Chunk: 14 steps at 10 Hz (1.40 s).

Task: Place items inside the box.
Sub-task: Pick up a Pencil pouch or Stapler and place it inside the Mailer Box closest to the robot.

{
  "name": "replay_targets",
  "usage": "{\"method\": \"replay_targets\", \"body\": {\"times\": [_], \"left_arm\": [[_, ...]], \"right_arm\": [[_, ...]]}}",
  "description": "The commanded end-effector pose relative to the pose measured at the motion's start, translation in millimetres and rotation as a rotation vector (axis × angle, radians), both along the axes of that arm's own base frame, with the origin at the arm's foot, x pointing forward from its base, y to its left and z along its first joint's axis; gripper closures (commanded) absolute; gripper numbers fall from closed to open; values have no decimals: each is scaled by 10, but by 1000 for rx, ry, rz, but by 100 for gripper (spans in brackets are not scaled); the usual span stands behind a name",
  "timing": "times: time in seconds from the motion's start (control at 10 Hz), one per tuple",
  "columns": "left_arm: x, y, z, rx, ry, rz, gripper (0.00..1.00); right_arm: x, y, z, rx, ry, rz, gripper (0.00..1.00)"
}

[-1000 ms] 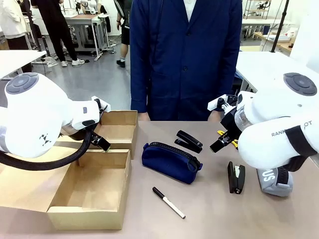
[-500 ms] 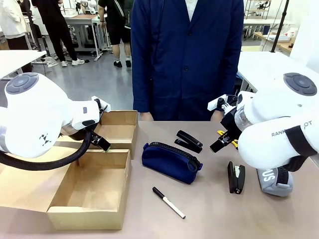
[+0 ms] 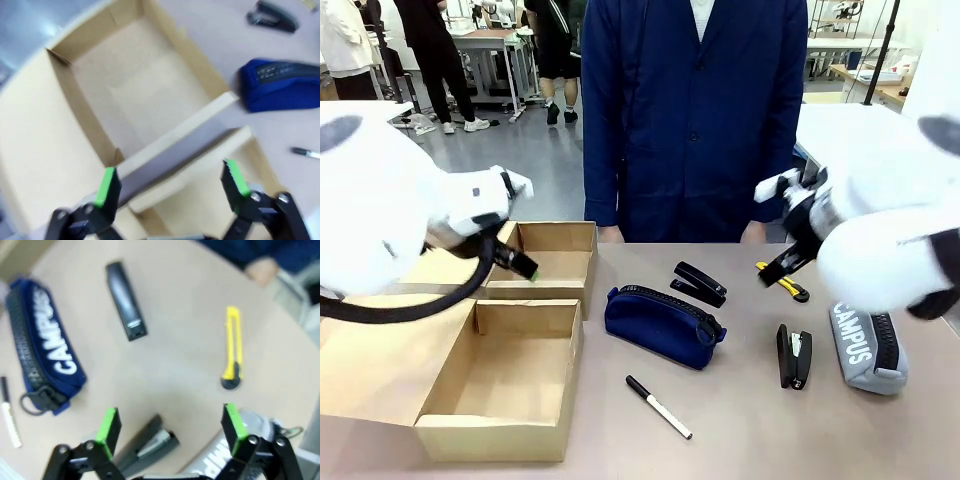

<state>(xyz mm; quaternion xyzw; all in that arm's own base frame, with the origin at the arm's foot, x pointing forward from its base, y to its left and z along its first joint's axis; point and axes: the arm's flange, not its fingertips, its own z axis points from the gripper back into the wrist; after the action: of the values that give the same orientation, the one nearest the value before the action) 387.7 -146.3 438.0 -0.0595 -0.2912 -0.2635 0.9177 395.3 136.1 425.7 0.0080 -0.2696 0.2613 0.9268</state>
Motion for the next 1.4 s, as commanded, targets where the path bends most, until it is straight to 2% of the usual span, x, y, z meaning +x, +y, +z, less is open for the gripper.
{"method": "replay_targets", "body": {"times": [0.0, 0.1, 0.2, 0.3, 0.4, 0.5, 0.7, 0.8, 0.9, 1.0, 1.1, 1.2, 1.3], "left_arm": [[-566, 112, 922, -146, 32, 55, 0], [-773, 185, 1139, -164, 91, -54, 0], [-906, 436, 1216, -226, 164, -109, 0], [-1021, 826, 1271, -344, 237, -166, 0], [-1076, 1337, 1227, -455, 264, -133, 0], [-1127, 1933, 1077, -630, 285, -84, 0], [-1321, 2901, 701, -966, 218, -2, 0], [-1427, 3051, 495, -1105, 150, 88, 0], [-1497, 2925, 361, -1203, 109, 175, 0], [-1508, 2697, 290, -1247, 99, 249, 0], [-1474, 2629, 261, -1260, 64, 266, 0], [-1474, 3586, 557, -1208, 151, 216, 0], [-1474, 3586, 557, -1208, 151, 216, 0]], "right_arm": [[-225, -283, 787, 112, 54, -207, 0], [-385, -531, 1028, 174, 140, -230, 0], [-537, -818, 1181, 275, 277, -246, 0], [-734, -1212, 1292, 381, 350, -306, 0], [-938, -1668, 1322, 533, 395, -346, 0], [-1149, -2254, 1242, 773, 398, -358, 0], [-1376, -3170, 894, 1118, 384, -468, 0], [-1444, -3546, 667, 1240, 383, -537, 0], [-1525, -3869, 387, 1367, 359, -616, 0], [-1566, -4068, 148, 1443, 281, -719, 0], [-1591, -4138, -15, 1430, 169, -764, 0], [-1842, -4053, 261, 1331, 373, -705, 0], [-1842, -4053, 261, 1331, 373, -705, 0]]}}
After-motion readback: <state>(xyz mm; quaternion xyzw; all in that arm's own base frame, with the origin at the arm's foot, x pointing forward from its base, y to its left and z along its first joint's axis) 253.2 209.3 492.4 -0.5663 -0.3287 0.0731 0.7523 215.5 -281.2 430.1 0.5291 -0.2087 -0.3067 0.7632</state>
